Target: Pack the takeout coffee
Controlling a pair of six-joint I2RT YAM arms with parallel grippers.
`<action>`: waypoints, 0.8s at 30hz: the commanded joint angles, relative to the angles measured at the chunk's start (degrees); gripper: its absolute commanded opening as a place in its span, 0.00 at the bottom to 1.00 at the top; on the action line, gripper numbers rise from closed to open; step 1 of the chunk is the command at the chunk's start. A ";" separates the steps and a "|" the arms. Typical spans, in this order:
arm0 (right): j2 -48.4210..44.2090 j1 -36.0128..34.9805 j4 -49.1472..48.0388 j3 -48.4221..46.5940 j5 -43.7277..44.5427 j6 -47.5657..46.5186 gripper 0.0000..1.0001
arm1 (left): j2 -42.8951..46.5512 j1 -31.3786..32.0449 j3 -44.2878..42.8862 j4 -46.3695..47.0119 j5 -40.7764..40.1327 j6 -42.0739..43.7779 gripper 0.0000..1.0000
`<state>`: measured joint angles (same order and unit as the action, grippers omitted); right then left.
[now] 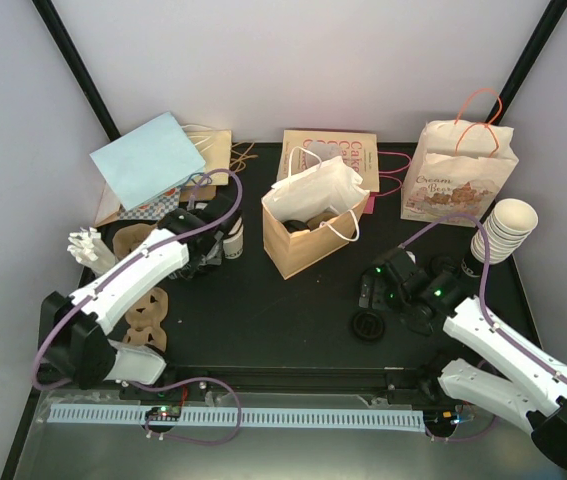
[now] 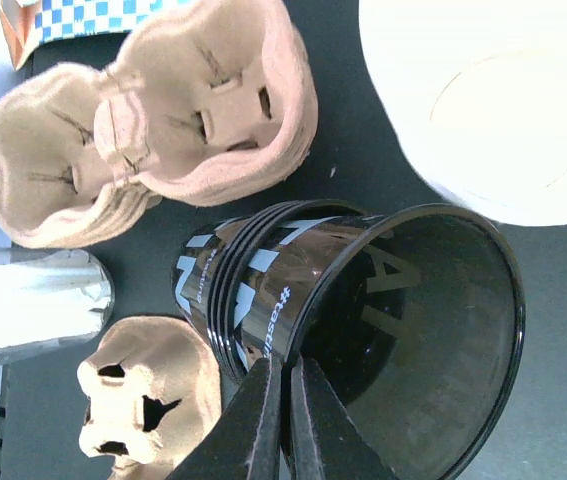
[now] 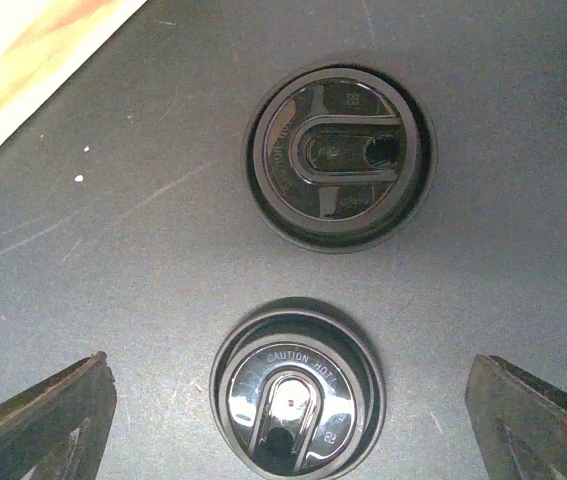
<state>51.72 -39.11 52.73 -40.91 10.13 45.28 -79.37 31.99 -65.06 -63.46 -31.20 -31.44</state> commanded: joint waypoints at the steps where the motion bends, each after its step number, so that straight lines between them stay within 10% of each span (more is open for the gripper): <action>1: -0.83 0.32 0.09 -1.24 0.14 0.12 0.98 | 3.08 -0.13 -3.98 -3.26 2.46 1.86 0.02; 24: -0.35 0.30 0.17 -1.81 0.05 -0.12 0.98 | 9.26 -11.53 -3.62 -4.84 2.42 8.80 0.02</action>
<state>51.64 -39.11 52.93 -41.12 10.13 45.25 -71.40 22.31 -67.33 -66.50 -26.87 -24.64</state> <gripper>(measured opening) 0.979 0.027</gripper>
